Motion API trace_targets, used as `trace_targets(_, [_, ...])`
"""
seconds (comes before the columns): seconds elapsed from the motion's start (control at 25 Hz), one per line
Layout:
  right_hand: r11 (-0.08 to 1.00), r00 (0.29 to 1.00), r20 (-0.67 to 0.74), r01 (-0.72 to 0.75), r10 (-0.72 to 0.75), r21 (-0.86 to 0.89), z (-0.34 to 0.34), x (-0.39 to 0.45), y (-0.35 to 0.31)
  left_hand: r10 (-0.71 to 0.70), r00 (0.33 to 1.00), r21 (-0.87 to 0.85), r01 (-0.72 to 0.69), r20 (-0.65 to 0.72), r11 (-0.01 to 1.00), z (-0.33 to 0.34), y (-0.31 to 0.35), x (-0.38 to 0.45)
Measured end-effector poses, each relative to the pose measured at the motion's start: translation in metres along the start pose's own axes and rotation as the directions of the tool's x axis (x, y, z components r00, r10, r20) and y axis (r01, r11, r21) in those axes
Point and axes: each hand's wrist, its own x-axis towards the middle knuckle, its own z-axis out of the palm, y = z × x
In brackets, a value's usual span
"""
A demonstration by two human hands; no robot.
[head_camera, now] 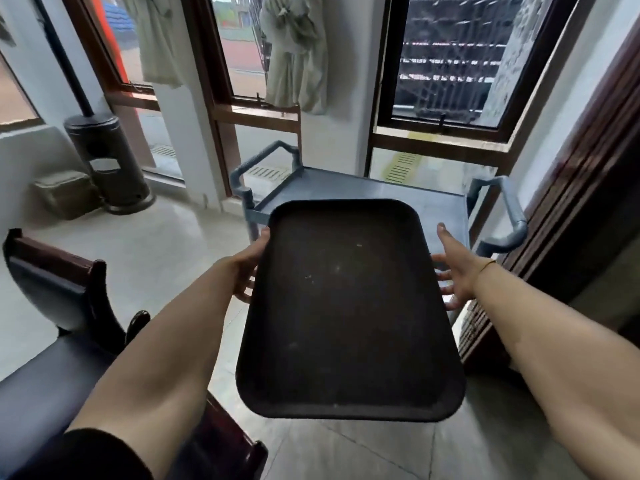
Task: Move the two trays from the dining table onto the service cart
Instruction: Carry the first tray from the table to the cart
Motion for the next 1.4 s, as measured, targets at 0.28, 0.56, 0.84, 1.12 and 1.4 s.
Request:
trace_targets(0.28, [0.998, 0.999, -0.030, -0.015, 0.016, 0.058, -0.013, 0.058, -0.040, 0.012, 1.000, 0.018, -0.013, 0.022, 1.000, 0.008, 0.056, 0.068])
trace_targets(0.56, [0.999, 1.000, 0.015, 0.012, -0.012, 0.033, -0.023, 0.161, -0.114, 0.014, 0.997, -0.047, -0.018, -0.077, 0.999, 0.015, 0.123, 0.165])
trace_targets(0.84, [1.000, 0.997, 0.079, 0.025, -0.025, -0.004, -0.041, 0.255, -0.207, 0.037, 0.986, -0.161, -0.063, -0.162, 0.985, 0.014, 0.209, 0.245])
trace_targets(1.12, [0.998, 0.995, 0.099, 0.034, -0.029, -0.053, -0.031, 0.312, -0.268, 0.045, 0.980, -0.175, -0.080, -0.196, 0.981, -0.006, 0.250, 0.295])
trace_targets(1.4, [0.999, 0.998, 0.058, 0.007, -0.005, -0.038, 0.015, 0.355, -0.294, 0.062, 0.985, -0.082, -0.076, -0.160, 0.994, -0.059, 0.272, 0.358])
